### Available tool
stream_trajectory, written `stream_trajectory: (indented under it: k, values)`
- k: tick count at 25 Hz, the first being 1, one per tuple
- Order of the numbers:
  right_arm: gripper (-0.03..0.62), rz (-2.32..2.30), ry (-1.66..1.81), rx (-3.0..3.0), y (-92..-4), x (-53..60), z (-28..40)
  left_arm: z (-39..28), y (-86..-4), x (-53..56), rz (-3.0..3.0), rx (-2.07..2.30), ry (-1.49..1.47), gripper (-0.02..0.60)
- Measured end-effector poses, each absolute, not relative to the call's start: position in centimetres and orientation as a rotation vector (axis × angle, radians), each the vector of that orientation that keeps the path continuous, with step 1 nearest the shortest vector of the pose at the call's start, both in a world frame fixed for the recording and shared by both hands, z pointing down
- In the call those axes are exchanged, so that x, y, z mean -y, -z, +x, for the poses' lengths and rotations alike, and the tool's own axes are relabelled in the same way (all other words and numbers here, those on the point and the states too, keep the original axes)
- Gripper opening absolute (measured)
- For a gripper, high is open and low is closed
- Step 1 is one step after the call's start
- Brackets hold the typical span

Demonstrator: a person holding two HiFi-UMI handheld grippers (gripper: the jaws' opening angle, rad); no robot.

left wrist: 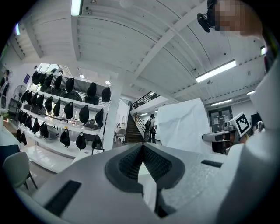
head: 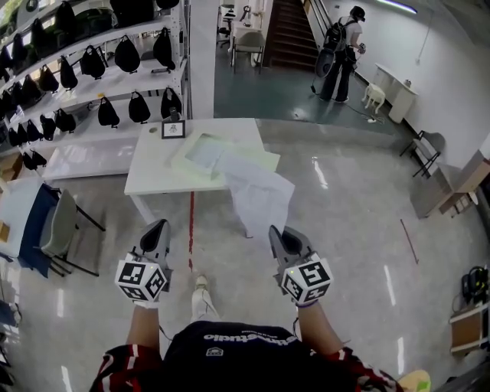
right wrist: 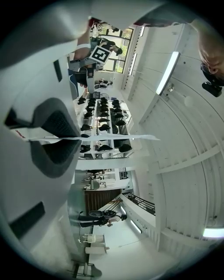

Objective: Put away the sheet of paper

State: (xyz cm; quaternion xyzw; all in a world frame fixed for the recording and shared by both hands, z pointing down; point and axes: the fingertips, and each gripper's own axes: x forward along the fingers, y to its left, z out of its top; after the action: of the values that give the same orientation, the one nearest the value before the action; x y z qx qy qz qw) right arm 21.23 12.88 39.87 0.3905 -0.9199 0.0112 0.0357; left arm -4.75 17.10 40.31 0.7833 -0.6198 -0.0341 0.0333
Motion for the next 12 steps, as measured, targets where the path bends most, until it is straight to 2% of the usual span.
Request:
stream_trajectory:
  k: [12]
  values:
    - [0.003,1.222,-0.027,2.81,-39.1,-4.6,18.6,-7.8,-40.6,-8.8,2.402,1.884,0.143,0.005]
